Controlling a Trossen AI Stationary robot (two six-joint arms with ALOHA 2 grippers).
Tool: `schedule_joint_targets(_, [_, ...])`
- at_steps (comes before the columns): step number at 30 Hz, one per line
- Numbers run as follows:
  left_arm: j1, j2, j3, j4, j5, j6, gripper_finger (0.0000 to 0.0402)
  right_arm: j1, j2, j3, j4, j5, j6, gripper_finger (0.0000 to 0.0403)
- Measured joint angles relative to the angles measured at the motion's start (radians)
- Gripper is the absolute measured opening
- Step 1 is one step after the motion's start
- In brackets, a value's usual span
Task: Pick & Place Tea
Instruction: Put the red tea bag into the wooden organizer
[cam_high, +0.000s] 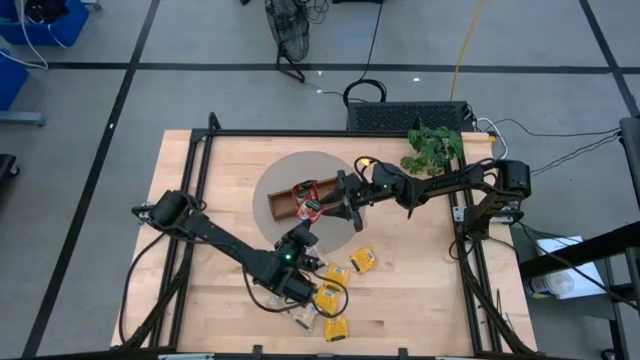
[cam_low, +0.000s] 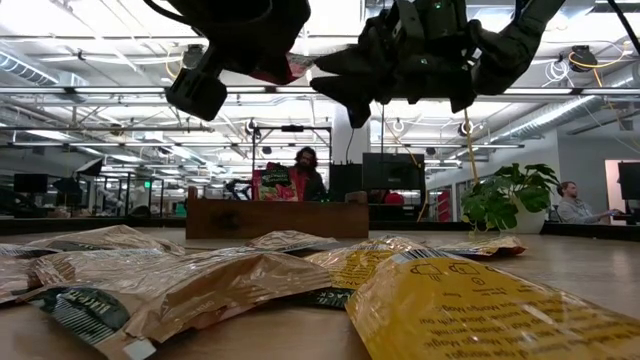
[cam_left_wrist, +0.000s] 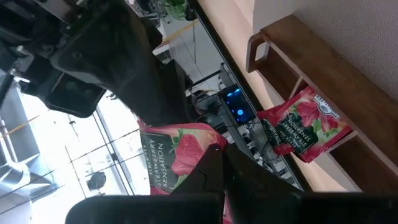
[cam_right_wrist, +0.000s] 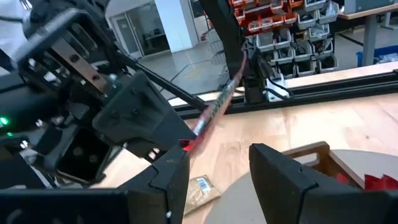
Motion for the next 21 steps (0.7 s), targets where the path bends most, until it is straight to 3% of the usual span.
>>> schedule_joint_targets(14, [0.000,0.000,0.000,0.000,0.007,-0.007,0.0002,0.010,0.000,0.000,0.039,0.001,0.043,0.0144])
schedule_joint_targets(18, [0.003,0.000,0.000,0.017,0.008,-0.006,0.0001,0.017,0.009,0.000,0.041,0.003,0.019,0.0104])
schedule_joint_targets(21, [0.007,0.000,0.000,0.042,0.009,-0.006,0.0004,0.017,0.030,0.004,0.050,0.004,-0.005,0.0050])
